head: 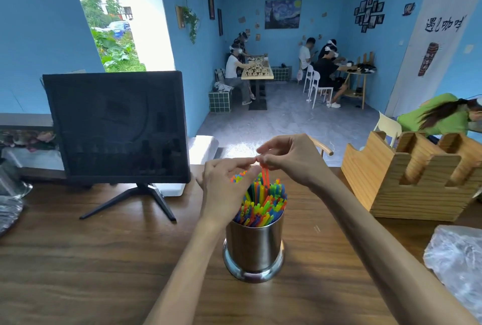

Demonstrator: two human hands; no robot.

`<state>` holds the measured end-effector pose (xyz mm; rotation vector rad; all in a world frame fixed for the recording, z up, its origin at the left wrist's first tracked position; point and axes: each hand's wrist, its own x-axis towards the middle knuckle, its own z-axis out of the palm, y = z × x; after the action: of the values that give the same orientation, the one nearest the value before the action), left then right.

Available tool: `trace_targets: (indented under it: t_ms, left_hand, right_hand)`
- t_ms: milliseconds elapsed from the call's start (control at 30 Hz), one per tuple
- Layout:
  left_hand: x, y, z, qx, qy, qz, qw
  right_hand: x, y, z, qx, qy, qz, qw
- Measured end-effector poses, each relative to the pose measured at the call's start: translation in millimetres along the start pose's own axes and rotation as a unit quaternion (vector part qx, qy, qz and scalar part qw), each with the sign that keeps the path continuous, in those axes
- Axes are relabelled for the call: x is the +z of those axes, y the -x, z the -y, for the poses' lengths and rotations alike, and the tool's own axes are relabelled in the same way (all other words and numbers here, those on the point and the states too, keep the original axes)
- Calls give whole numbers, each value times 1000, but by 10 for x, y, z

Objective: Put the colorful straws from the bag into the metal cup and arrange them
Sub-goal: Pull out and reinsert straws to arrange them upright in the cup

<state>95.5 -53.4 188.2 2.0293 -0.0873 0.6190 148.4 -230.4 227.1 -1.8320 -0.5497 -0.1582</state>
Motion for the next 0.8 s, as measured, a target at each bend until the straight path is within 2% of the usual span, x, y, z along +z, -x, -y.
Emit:
trace_targets:
  t_ms: [167, 367, 467, 600, 667, 800]
  left_hand:
    - [-28, -129, -38, -47, 108, 65, 991]
    - [30, -87, -29, 8, 106, 31, 994]
    - [6, -92, -62, 5, 158, -18, 987]
    - [-163, -205, -153, 17, 274, -119, 954]
    - [-236, -226, -229, 37, 307, -141, 940]
    - [-278, -217, -263, 13, 355, -176, 918]
  right_hand:
    - [18, 25, -7, -8, -31, -13, 999]
    - [49, 98, -121, 15, -57, -26, 998]
    - [43, 143, -207, 34, -30, -33, 998]
    - [10, 187, -267, 54, 45, 55, 996]
    - [31, 178, -223, 35, 34, 73, 996]
    - [-54, 145, -108, 8, -71, 17, 997]
